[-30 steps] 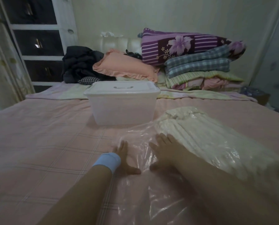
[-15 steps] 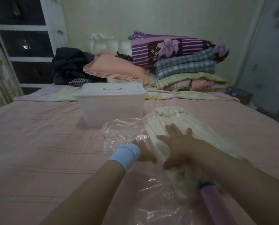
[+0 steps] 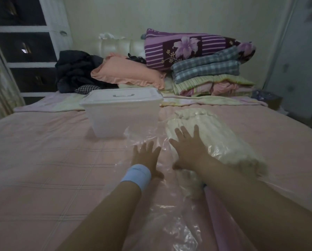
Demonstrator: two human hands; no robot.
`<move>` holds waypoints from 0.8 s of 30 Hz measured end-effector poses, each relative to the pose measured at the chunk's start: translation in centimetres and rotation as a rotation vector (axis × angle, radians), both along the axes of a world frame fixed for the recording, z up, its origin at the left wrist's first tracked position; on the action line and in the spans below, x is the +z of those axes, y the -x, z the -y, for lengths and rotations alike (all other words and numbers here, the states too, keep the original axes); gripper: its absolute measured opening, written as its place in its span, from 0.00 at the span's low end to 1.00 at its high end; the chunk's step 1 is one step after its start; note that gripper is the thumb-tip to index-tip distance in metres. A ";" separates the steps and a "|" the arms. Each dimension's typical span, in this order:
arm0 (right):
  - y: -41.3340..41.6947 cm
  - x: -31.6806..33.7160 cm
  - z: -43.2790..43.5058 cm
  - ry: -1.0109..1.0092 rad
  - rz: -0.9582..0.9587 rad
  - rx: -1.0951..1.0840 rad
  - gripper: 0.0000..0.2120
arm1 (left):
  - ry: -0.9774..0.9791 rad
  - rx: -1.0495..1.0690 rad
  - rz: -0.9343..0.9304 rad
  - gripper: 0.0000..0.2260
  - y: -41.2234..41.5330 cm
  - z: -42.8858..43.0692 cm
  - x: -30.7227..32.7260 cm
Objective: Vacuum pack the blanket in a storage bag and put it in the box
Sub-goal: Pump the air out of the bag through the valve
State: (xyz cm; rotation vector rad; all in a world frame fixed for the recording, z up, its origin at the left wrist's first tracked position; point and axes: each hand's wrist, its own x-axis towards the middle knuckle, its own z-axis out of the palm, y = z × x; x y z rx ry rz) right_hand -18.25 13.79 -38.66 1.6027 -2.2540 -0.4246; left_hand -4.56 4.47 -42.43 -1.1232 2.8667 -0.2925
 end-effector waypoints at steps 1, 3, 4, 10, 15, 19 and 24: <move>-0.8 0.3 -0.2 -0.008 -0.059 0.002 0.44 | 0.069 -0.030 -0.039 0.40 -0.3 -0.9 0.4; -3.5 0.6 -1.5 -0.025 -0.109 0.026 0.32 | 0.120 -0.009 -0.092 0.27 -1.7 -2.9 1.1; -5.0 0.4 -2.3 -0.024 -0.091 0.053 0.27 | 0.081 0.046 -0.102 0.24 -2.6 -3.8 1.0; -12.6 -4.8 -7.6 0.055 0.408 0.106 0.22 | -0.251 0.187 -0.032 0.30 -11.2 -6.4 -4.2; -14.5 -9.3 -11.6 -0.011 0.561 0.081 0.33 | -0.188 0.224 0.042 0.36 -14.3 -6.7 -5.1; -15.3 -8.8 -13.3 0.242 0.506 0.083 0.34 | -0.012 0.147 0.033 0.25 -11.8 -9.3 -1.7; -16.5 -9.3 -16.3 0.456 0.600 0.014 0.37 | -0.377 0.072 -0.074 0.22 -10.2 -13.8 -2.4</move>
